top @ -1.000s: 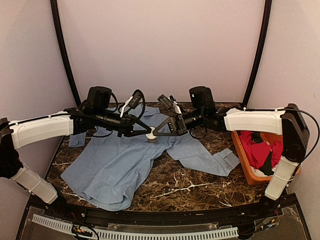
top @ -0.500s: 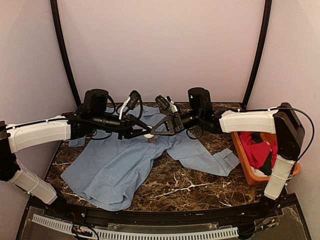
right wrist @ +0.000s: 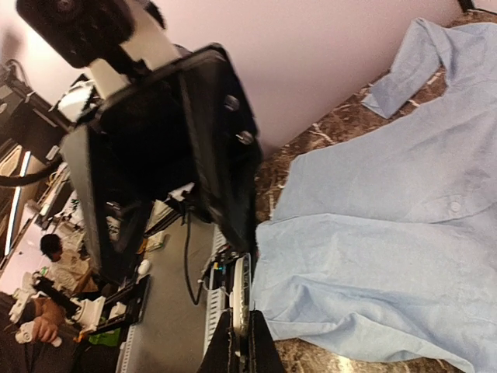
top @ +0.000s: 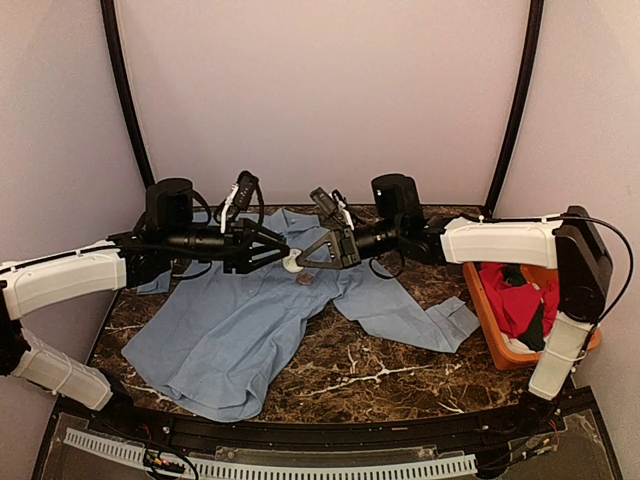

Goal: Pin the brooch onto the clothing
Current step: Open the brooch, then pick up the flattened clothing from the center of the board.

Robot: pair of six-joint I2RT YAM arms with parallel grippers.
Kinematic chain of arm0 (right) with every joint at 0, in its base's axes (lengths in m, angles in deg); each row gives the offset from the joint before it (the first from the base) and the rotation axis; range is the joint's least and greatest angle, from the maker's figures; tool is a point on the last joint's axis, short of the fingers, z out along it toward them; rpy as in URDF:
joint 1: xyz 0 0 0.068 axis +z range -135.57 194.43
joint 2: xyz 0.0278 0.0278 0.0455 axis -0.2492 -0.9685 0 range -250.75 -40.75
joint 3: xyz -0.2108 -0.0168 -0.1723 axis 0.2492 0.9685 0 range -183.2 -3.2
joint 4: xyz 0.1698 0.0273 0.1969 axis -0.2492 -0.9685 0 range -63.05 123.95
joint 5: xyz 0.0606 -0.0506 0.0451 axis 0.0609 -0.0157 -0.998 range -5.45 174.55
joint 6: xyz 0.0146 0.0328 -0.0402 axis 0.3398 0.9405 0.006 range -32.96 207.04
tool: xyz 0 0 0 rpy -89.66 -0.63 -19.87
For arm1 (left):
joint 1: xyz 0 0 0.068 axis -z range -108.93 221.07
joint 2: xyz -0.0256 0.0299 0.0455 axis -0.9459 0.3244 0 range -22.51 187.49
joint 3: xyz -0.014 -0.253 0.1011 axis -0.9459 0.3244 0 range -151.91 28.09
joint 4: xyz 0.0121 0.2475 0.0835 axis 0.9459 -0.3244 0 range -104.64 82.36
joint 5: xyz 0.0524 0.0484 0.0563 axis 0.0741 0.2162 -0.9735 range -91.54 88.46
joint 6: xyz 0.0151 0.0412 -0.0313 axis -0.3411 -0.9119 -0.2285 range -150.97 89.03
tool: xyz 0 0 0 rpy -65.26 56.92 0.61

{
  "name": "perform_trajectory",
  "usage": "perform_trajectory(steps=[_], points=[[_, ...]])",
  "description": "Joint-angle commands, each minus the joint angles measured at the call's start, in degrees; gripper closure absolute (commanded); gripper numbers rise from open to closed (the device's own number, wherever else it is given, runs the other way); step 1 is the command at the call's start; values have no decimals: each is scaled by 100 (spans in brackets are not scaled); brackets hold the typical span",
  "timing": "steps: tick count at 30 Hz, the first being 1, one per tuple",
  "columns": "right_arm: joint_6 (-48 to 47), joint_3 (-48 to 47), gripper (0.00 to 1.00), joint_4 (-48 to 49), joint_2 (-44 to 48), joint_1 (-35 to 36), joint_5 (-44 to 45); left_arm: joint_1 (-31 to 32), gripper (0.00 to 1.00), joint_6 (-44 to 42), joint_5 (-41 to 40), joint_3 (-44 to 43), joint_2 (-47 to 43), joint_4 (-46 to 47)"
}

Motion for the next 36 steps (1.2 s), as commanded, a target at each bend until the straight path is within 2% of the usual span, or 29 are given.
perform_trajectory(steps=[1,5,9,14,19,23,28,33,36], points=[[-545,139,100,-779,183,-68,813,-225,48,230,138,60,-482,556],[-743,145,100,-1174,276,-66,1272,-272,44,-161,-396,-88,-582,-154],[-858,187,100,-1621,416,-63,1924,-274,43,-897,-1407,-467,-484,-1656],[-882,401,100,-1873,607,-73,2621,-265,34,-1458,-2255,-560,-376,-2771],[-966,495,100,-2036,602,-72,2954,-274,21,-1700,-2885,-566,-1,-3288],[-981,479,100,-2123,491,-72,2901,-277,19,-1814,-3181,-787,630,-3448],[-907,558,100,-2148,554,-80,3076,-280,21,-1943,-3273,-1616,1826,-4039],[-562,408,100,-2429,527,-89,3547,-409,36,-1996,-2993,-2110,2637,-4370],[-500,347,100,-2494,482,-89,3372,-448,44,-2029,-2801,-2235,2837,-4583]])
